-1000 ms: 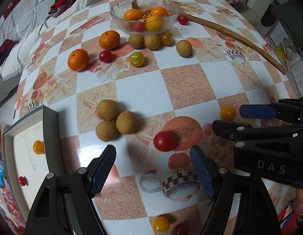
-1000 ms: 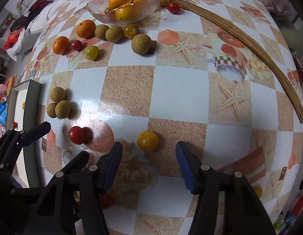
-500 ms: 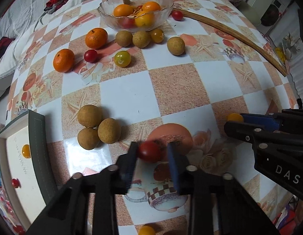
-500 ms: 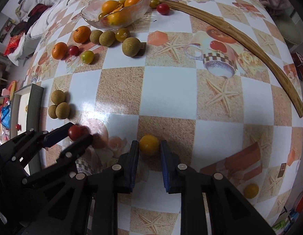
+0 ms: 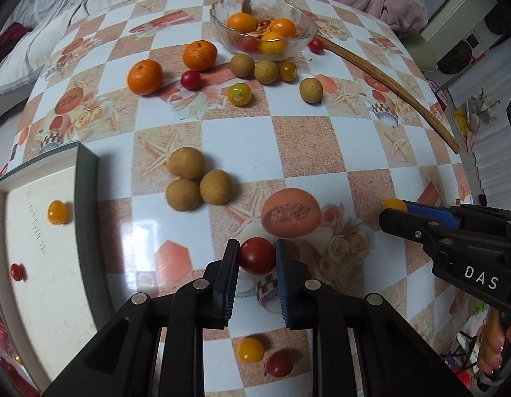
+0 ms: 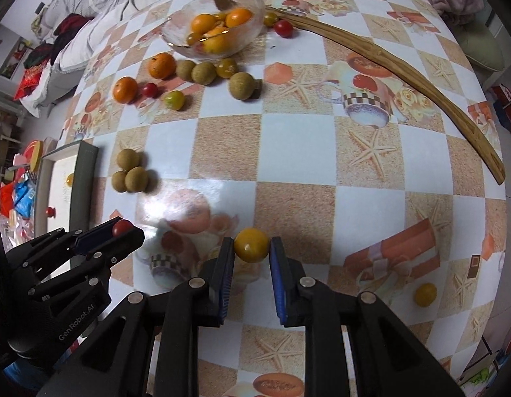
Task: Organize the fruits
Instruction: 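Carry both tomatoes into the white tray and open both tools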
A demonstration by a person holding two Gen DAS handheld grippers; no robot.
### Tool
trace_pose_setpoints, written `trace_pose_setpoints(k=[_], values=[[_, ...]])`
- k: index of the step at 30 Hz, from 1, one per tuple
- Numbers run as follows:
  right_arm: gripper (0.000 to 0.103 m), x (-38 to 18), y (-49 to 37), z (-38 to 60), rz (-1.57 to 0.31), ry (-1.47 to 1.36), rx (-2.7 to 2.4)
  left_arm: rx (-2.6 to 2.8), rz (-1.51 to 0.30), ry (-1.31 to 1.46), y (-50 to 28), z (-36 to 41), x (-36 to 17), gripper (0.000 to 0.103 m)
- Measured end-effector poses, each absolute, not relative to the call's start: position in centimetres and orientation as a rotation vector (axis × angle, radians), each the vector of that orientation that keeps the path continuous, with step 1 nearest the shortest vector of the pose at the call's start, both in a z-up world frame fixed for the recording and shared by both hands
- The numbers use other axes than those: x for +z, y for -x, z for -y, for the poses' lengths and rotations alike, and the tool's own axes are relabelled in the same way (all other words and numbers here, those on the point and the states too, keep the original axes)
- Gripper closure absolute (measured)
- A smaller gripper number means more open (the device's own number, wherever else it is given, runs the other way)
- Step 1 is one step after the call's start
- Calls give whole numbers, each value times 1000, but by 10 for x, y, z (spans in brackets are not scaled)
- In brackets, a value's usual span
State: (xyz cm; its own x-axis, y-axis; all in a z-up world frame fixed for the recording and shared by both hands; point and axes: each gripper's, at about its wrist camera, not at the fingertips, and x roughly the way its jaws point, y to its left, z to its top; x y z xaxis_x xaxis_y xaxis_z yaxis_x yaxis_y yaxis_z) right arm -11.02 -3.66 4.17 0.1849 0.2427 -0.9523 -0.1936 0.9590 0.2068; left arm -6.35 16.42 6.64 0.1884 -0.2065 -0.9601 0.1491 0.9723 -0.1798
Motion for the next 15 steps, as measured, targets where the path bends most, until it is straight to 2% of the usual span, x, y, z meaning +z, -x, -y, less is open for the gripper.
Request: trace_pose_setpoints(k=[15], values=[[79, 62, 125, -29, -1324, 51, 392, -155, -1308, 108, 90, -222, 87, 80]])
